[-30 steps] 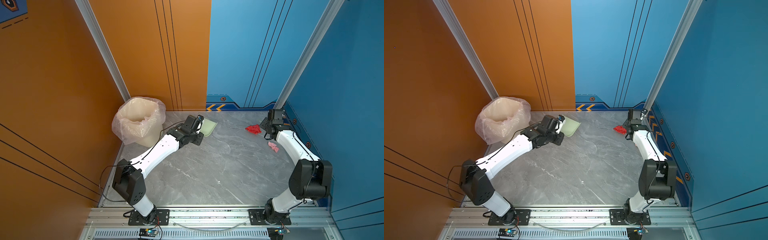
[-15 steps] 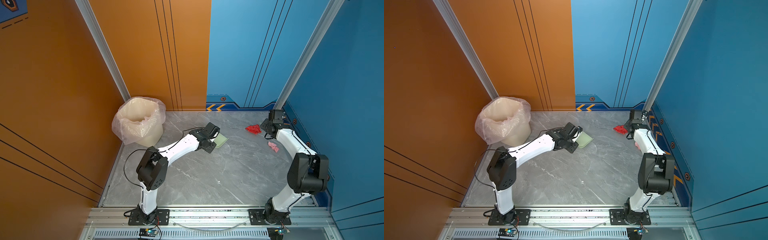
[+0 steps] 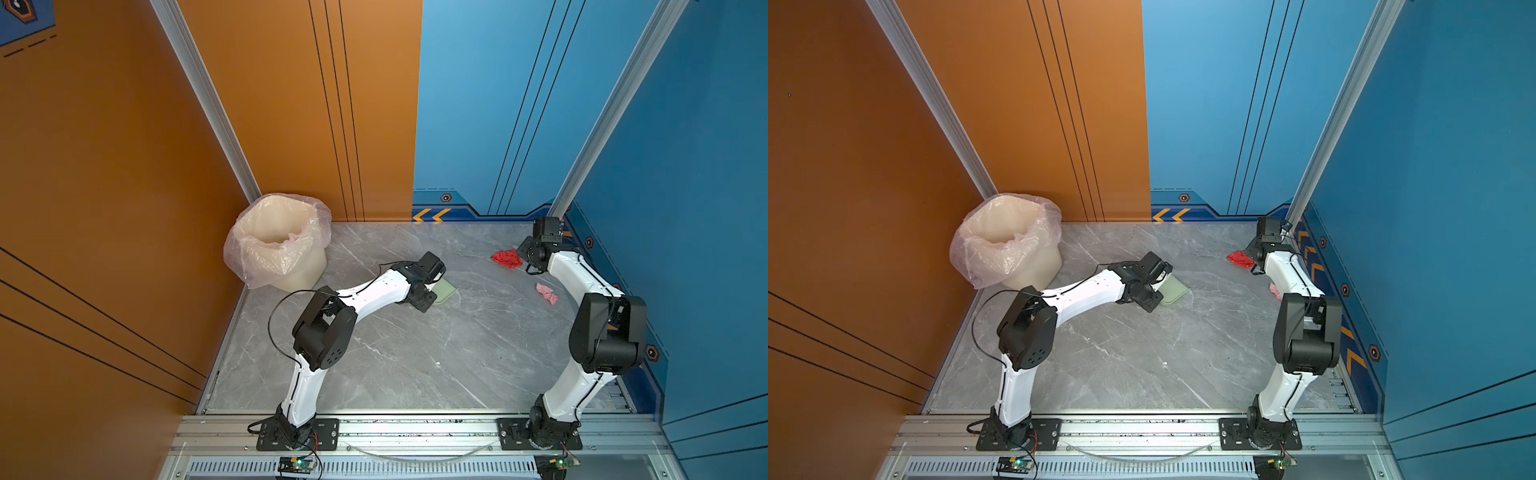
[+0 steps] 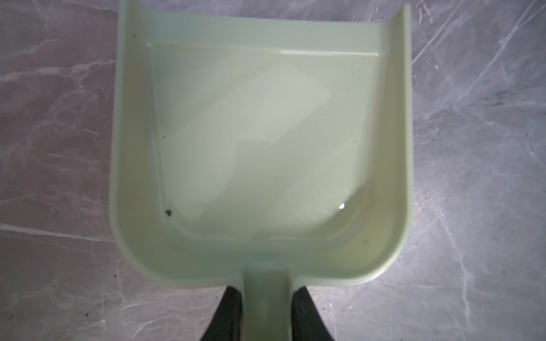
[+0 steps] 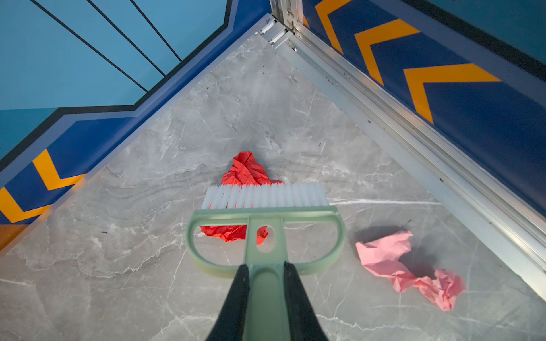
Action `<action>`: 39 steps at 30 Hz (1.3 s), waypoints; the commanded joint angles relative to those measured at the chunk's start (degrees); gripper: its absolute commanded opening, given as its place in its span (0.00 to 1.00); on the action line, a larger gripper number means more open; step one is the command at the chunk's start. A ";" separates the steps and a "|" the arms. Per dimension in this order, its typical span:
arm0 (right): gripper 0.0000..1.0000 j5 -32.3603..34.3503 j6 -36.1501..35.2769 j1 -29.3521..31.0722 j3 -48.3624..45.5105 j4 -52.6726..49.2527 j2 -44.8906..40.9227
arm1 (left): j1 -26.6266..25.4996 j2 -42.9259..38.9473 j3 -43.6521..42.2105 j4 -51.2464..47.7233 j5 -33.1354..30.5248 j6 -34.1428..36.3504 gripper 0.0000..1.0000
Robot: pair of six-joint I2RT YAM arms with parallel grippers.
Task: Sweep away the paper scraps from the table
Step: 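Lower the dustpan near the red scrap while the right brush sweeps it, then sweep the red scrap into the dustpan with the right brush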
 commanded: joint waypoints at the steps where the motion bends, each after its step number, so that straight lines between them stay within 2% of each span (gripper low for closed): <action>1: 0.00 0.63 -1.28 0.14 2.35 -2.31 1.43 | -0.57 1.73 2.17 -1.23 1.18 0.43 0.00; 9: 0.00 2.00 -2.17 0.88 3.14 -3.21 3.87 | -0.48 4.20 3.26 -1.34 1.41 -0.36 0.00; 17: 0.00 3.22 -3.22 2.64 3.23 -3.72 5.22 | -0.21 6.30 5.18 -3.02 4.74 -0.47 0.00; 26: 0.00 1.88 -4.69 4.58 3.09 -6.13 6.17 | -0.13 6.46 5.38 -3.67 4.51 0.10 0.00; 32: 0.00 -1.17 -5.40 7.59 -0.26 -7.47 3.79 | -0.14 6.98 5.54 -3.68 4.31 -0.11 0.00; 39: 0.00 -4.03 -6.21 14.23 -4.18 -11.12 -0.30 | -0.34 7.25 5.04 -3.68 4.22 -0.22 0.00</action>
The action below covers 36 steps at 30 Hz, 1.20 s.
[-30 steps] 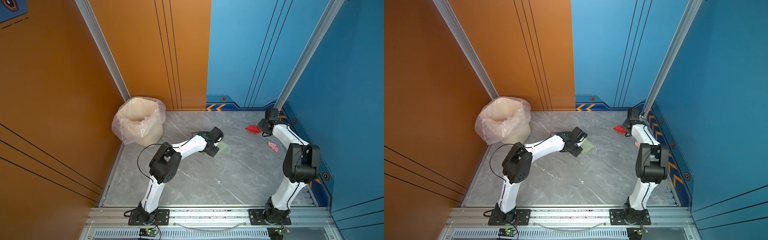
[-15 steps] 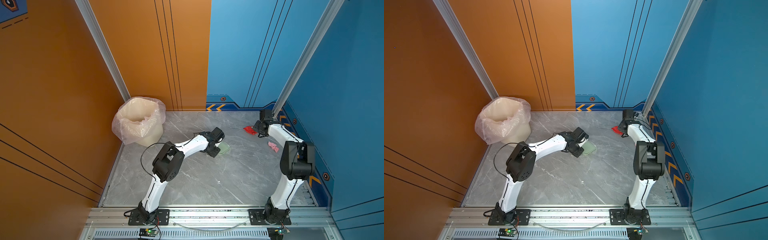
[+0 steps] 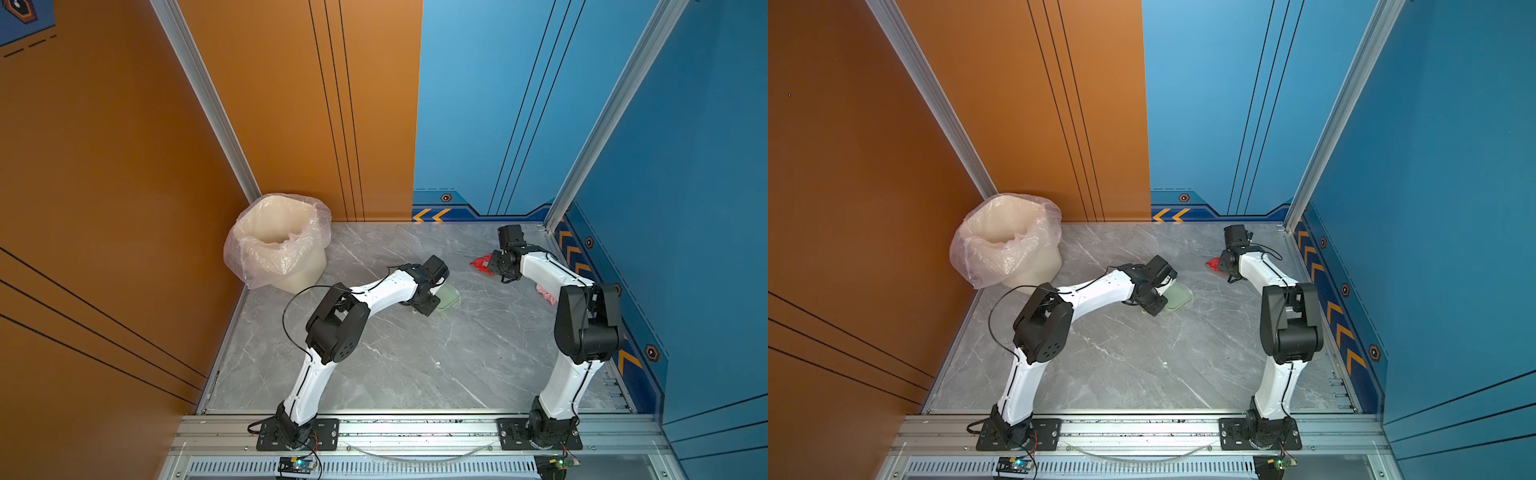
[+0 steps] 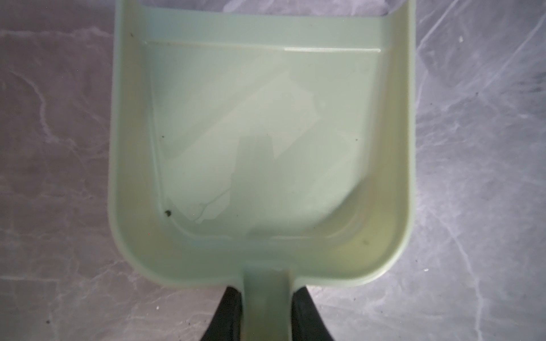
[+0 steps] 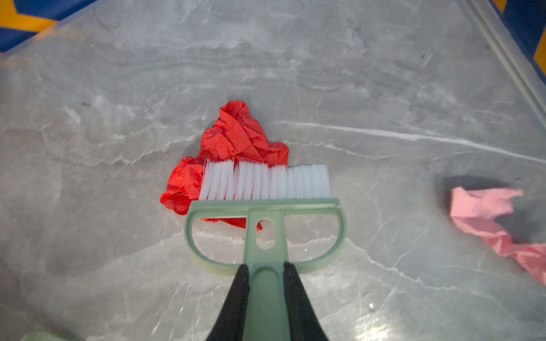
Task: Sweep away the paper scraps from the table
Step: 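Sweep the red scrap into the dustpan with the right brush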
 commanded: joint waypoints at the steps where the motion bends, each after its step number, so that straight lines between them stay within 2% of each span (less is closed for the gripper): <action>1: 0.00 -3.17 -1.44 3.80 -2.25 -6.30 -3.74 | -0.31 1.10 0.81 -1.76 0.88 0.00 0.00; 6: 0.00 -8.95 -0.71 7.97 -5.12 -8.52 -8.62 | -0.32 1.22 0.85 -1.73 0.83 -0.20 0.00; 12: 0.00 -14.22 1.62 6.78 -8.38 -6.55 -15.88 | -0.44 1.61 1.49 -1.77 1.67 -0.26 0.00; 18: 0.00 -12.98 0.93 2.36 -7.42 -5.84 -17.82 | -0.43 1.61 1.70 -1.77 1.92 -0.50 0.00; 22: 0.00 -7.75 -0.07 0.86 -4.84 -5.92 -15.59 | -0.44 1.53 1.66 -1.77 2.02 -0.62 0.00; 26: 0.00 -3.80 -1.85 0.86 -1.57 -6.92 -11.30 | -0.44 1.44 1.57 -1.77 2.11 -0.72 0.00; 36: 0.00 -3.33 -2.76 4.72 -1.93 -7.95 -7.42 | -0.44 1.39 1.48 -1.77 2.09 -1.01 0.00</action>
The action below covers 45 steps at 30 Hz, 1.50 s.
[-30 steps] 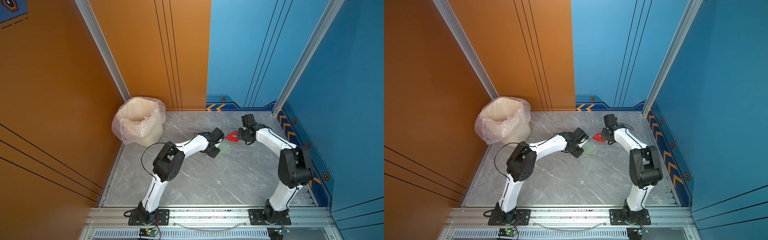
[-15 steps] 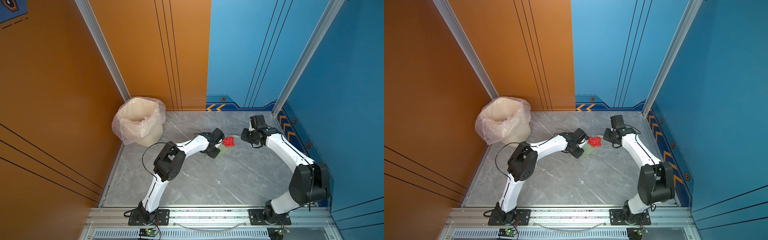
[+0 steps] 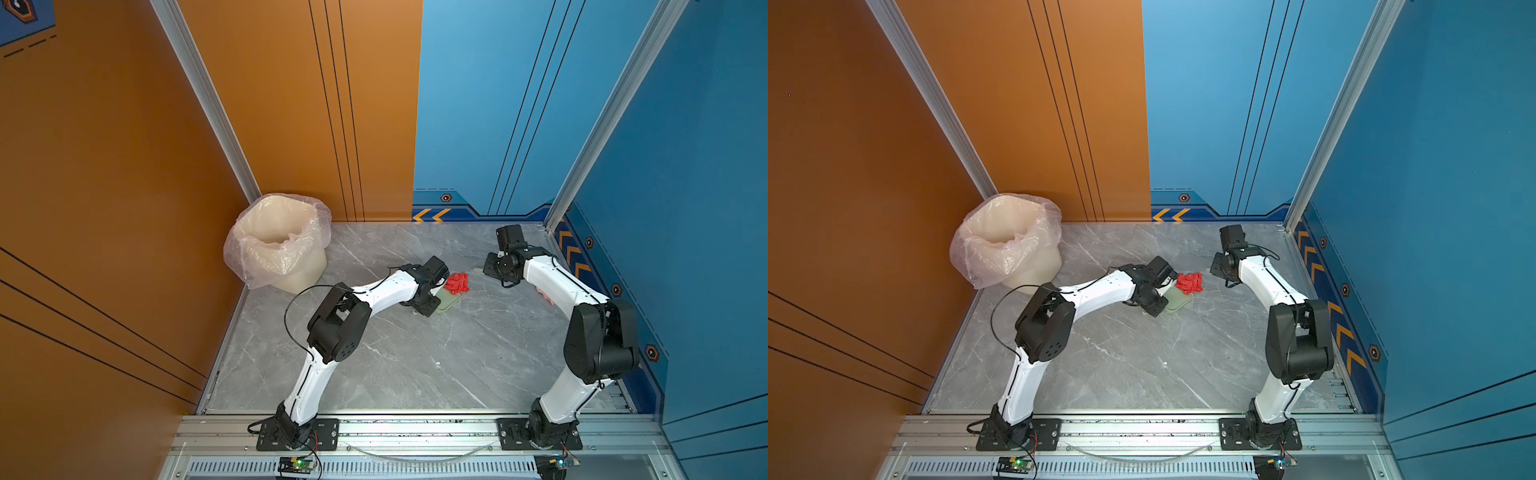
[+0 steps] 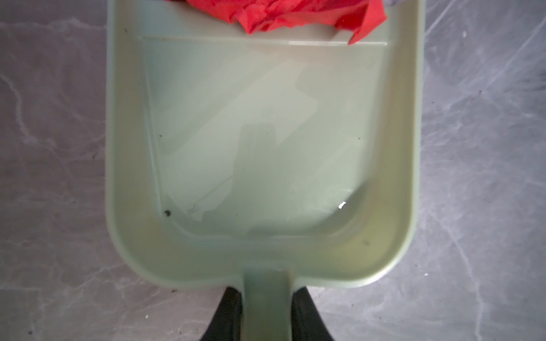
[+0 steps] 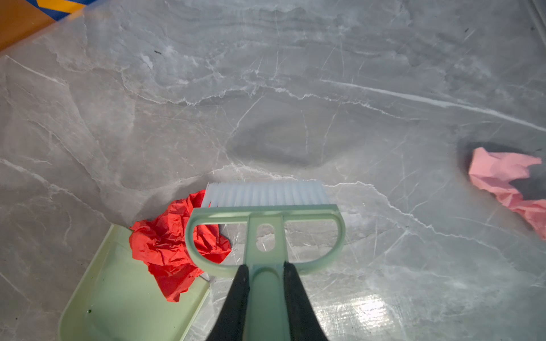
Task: Sweep away the paper scraps from the table
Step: 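Sweep the red scrap into the dustpan with the right brush, then lift the loaded dustpan toward the bin while the right brush draws back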
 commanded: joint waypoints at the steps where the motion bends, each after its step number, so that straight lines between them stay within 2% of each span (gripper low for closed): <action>1: 0.00 1.74 -1.68 2.19 -0.46 -2.07 -0.44 | -0.44 0.43 1.16 -1.62 1.16 -0.81 0.00; 12: 0.00 -0.46 -2.43 9.75 -5.57 -4.95 -3.82 | -0.36 0.84 1.69 -1.62 1.41 -1.05 0.00; 18: 0.00 -1.22 -2.88 10.85 -8.12 -5.84 -7.03 | -0.13 1.03 1.96 -1.57 1.23 -1.18 0.00; 25: 0.00 1.18 -3.59 10.65 -8.21 -8.37 -10.52 | 0.00 1.19 2.04 -1.53 1.01 -1.74 0.00; 31: 0.00 2.75 -3.77 9.13 -8.42 -8.95 -15.17 | 0.01 1.37 2.31 -1.44 0.62 -2.15 0.00; 38: 0.00 2.41 -2.60 4.06 -10.74 -8.86 -21.52 | 0.04 0.87 2.53 -0.51 0.31 -2.85 0.00; 45: 0.00 -2.44 -1.26 -3.49 -14.64 -8.24 -27.08 | -0.28 -2.73 2.04 -0.58 -1.00 -2.77 0.00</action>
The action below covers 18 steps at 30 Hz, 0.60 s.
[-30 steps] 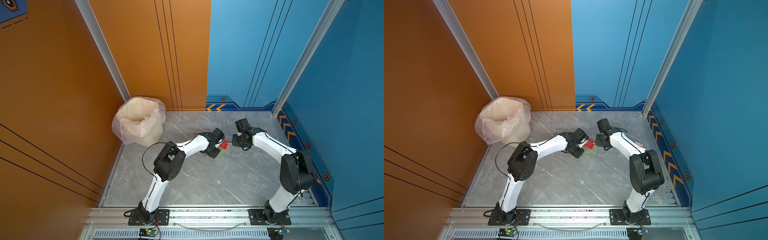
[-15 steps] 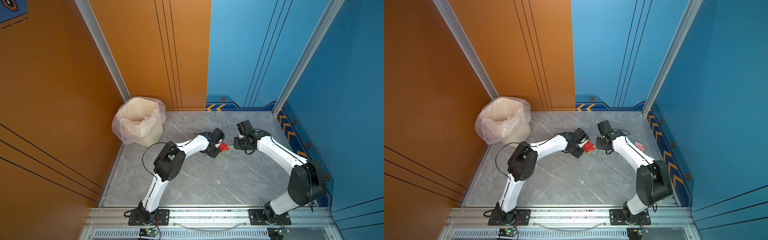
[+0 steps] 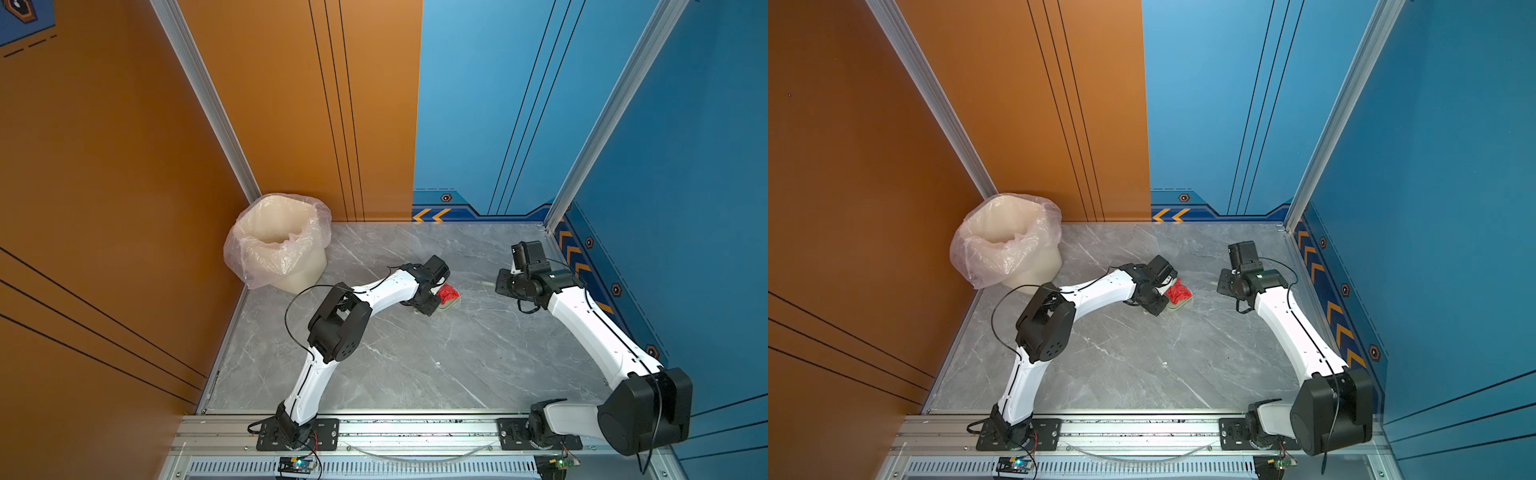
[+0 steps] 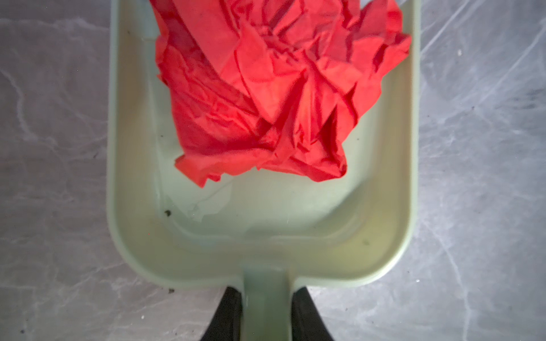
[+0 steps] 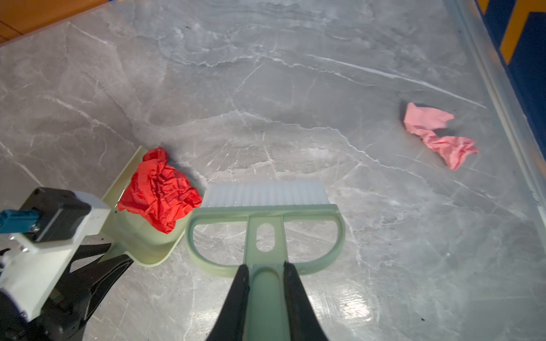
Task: Sweep away the paper scraps from the table
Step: 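Lift the loaded dustpan toward the bin while the right brush draws back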
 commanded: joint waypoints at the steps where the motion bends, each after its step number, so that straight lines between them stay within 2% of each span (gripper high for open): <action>1: 0.00 -2.77 1.31 -2.90 -1.62 -1.25 -2.46 | -0.24 -3.56 1.15 -0.44 -1.52 -0.37 0.00; 18: 0.00 -3.46 4.34 -8.64 -3.17 -0.50 -6.93 | -0.11 -14.81 -0.10 -2.63 -4.05 1.94 0.00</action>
